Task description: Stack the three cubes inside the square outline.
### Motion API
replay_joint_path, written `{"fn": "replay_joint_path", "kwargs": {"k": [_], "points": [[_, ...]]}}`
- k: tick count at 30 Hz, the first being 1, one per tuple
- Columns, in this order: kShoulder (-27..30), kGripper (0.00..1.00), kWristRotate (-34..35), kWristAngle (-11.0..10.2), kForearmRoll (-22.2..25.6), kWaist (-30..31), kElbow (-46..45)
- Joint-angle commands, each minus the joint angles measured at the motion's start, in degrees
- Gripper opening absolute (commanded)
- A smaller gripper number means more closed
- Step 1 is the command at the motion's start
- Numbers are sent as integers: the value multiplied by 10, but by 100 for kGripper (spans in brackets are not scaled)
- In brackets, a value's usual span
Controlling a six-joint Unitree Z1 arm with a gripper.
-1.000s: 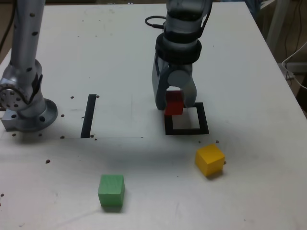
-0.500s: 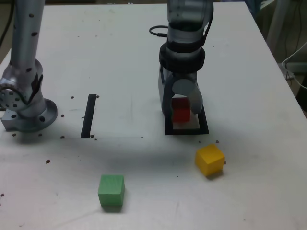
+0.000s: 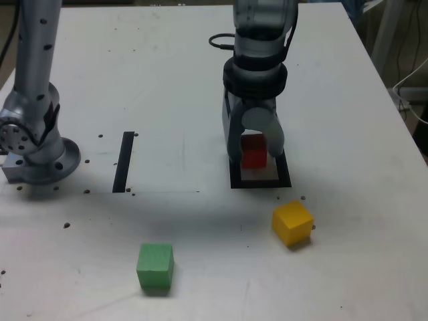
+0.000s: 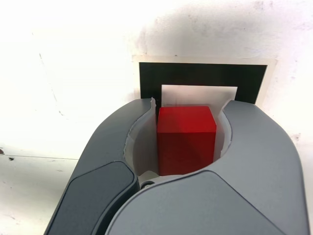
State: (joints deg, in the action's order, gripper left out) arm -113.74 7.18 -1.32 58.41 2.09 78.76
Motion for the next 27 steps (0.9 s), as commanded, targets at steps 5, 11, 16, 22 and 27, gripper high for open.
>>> {"fn": "replay_joint_path", "kwargs": {"k": [5,11,16,22,27], "points": [[2,60,-10,-1,0,1,0],[7,84,-16,-6,4,1,2],[14,96,-15,-6,15,1,0],[29,99,-13,-6,32,3,0],[50,99,6,-12,51,22,10]]}}
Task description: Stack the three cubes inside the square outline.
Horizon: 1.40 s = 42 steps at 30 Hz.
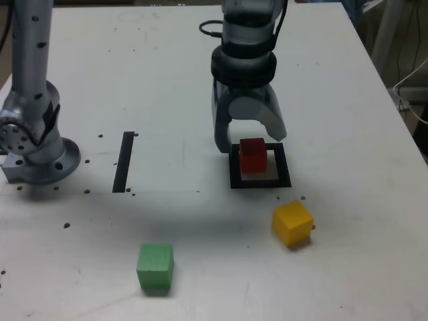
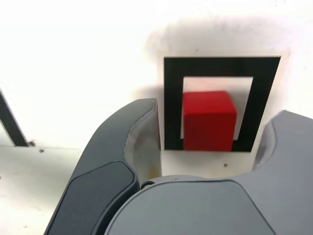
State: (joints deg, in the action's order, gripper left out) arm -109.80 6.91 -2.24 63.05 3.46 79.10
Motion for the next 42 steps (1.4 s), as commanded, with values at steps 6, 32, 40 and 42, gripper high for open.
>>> {"fn": "replay_joint_path", "kwargs": {"k": [6,32,40,42], "points": [[26,99,62,-1,24,42,26],[-95,100,283,80,41,161,142],[-108,100,318,42,26,177,143],[-113,99,321,38,21,179,144]]}}
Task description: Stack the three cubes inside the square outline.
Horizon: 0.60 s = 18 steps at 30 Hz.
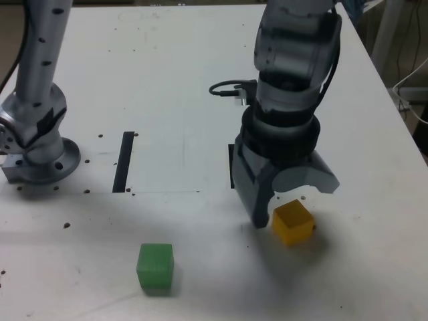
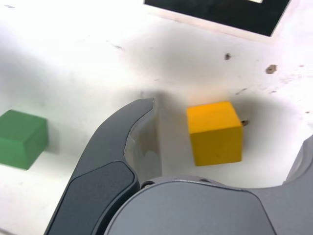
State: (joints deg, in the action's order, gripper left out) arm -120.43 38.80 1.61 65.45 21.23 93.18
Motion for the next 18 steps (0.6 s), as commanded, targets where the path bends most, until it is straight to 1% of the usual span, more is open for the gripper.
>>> {"fn": "replay_joint_path", "kwargs": {"k": [1,6,9,13,18], "points": [[-12,99,2,3,-5,1,5],[-38,93,-3,26,-11,1,13],[-51,91,-7,36,-11,1,18],[-58,84,-9,39,-9,-1,24],[-58,69,-9,36,-5,-5,34]]}}
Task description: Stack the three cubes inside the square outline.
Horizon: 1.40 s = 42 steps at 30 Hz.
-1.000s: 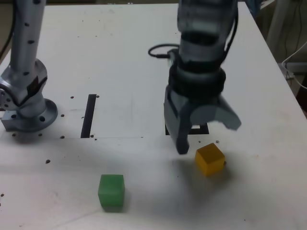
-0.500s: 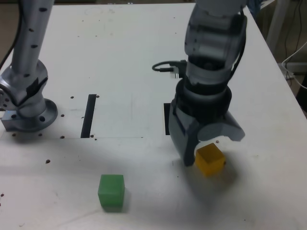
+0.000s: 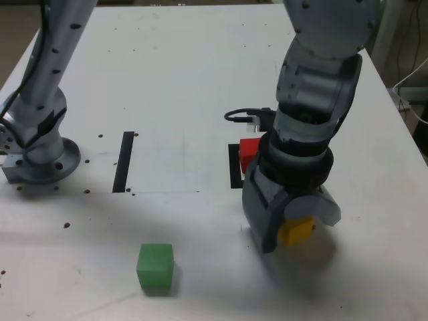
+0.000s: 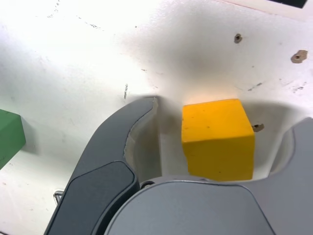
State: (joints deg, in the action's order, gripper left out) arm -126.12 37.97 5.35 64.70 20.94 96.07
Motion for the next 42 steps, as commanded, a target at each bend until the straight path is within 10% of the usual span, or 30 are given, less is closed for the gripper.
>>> {"fn": "replay_joint_path", "kwargs": {"k": [1,26,42], "points": [[-1,67,0,-1,3,-2,6],[-3,18,-25,-13,2,-13,18],[112,17,-90,-58,87,-41,11]]}}
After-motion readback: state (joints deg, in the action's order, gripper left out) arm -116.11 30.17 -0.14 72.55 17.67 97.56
